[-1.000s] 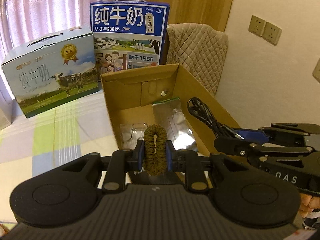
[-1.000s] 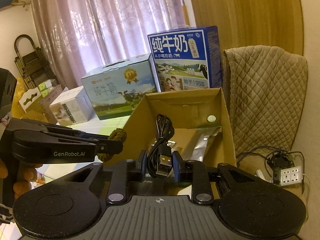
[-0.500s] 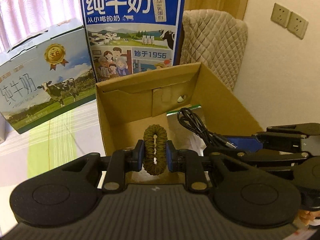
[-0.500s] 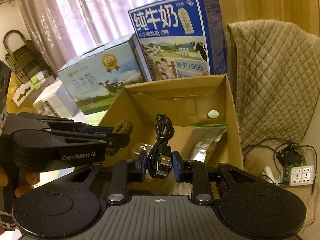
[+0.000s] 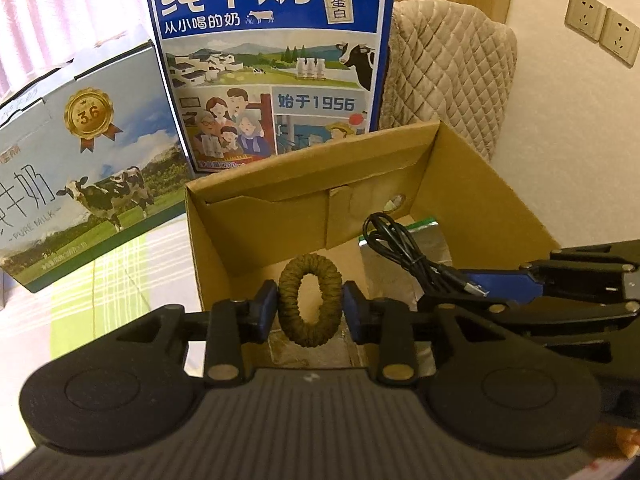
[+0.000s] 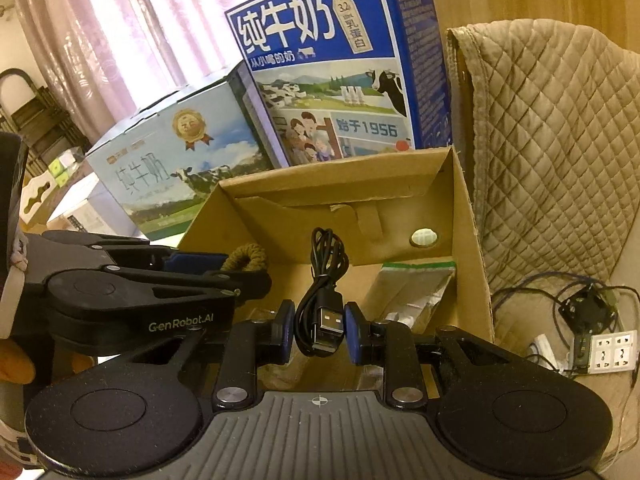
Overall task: Organize objects
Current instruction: 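Open the left tool to drop the hair tie while the right tool releases the cable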
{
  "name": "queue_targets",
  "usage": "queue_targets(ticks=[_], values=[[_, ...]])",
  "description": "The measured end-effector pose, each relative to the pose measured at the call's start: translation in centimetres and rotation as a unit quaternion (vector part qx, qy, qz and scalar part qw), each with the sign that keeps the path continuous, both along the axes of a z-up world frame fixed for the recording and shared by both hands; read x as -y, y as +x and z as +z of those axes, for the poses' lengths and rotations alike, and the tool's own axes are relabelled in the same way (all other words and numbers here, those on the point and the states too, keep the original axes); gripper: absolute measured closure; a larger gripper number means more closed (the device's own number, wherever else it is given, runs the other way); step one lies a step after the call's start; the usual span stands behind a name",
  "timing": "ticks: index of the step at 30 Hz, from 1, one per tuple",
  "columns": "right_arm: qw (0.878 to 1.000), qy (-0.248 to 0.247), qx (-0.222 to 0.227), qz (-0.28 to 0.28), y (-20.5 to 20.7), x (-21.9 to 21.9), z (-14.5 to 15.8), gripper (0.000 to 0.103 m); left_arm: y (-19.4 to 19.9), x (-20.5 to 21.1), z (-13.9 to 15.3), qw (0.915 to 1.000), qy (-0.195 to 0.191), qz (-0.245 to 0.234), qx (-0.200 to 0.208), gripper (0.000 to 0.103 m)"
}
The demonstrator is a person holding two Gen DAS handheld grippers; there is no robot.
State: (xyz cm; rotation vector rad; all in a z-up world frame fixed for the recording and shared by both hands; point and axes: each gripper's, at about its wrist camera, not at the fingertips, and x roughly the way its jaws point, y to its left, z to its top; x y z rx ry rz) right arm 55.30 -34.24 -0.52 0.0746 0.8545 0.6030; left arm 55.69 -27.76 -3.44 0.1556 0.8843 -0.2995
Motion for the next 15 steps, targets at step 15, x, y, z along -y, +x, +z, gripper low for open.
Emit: queue_targets(ticks=[15], values=[[1.000, 0.009, -0.012, -0.013, 0.80, -0.06, -0.51, 0.080, 0.21, -0.39, -0.23, 0.9999, 0.005, -0.005, 0.008, 0.051]])
